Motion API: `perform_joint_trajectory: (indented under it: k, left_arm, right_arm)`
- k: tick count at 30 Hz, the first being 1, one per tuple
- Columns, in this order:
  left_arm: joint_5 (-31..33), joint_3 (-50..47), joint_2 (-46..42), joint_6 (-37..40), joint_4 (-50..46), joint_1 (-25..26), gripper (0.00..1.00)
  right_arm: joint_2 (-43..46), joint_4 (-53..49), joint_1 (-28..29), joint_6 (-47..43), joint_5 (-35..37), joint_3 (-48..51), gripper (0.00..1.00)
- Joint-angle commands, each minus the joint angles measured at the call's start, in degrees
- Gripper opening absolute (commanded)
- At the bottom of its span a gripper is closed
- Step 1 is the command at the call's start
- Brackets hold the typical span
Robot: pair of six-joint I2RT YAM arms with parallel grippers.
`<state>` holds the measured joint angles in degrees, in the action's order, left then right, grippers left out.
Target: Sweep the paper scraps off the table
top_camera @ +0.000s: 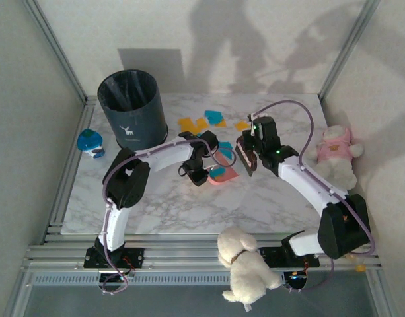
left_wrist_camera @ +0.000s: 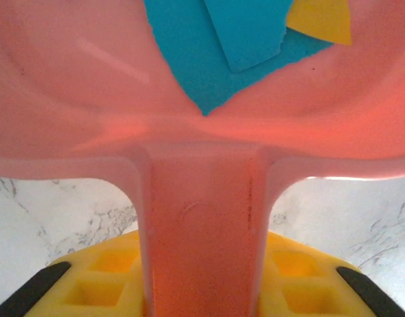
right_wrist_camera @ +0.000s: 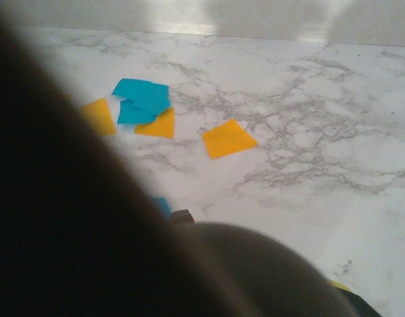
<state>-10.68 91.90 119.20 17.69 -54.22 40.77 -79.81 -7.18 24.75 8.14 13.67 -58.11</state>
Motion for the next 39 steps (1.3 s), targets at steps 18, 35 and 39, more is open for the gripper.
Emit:
perform_joint_trajectory:
  k: [18,35,39]
  left_arm:
    - [-1.0,-4.9,-4.64,-3.59,1.54,-3.97,0.0]
    - [-0.66,-2.21,-1.49,-4.02,-0.01,-4.49,0.0]
    - [-0.58,-1.73,-0.79,-4.05,-0.24,-4.83,0.0]
  right_arm:
    - [-15.63,3.86,-3.71,-7.26,-6.94,-13.84,0.0]
    - [-11.67,-1.05,-0.41,-11.48,-14.83,-9.75,0.0]
    - [-10.13,-2.08,0.42,-11.56,-15.65,-8.87,0.0]
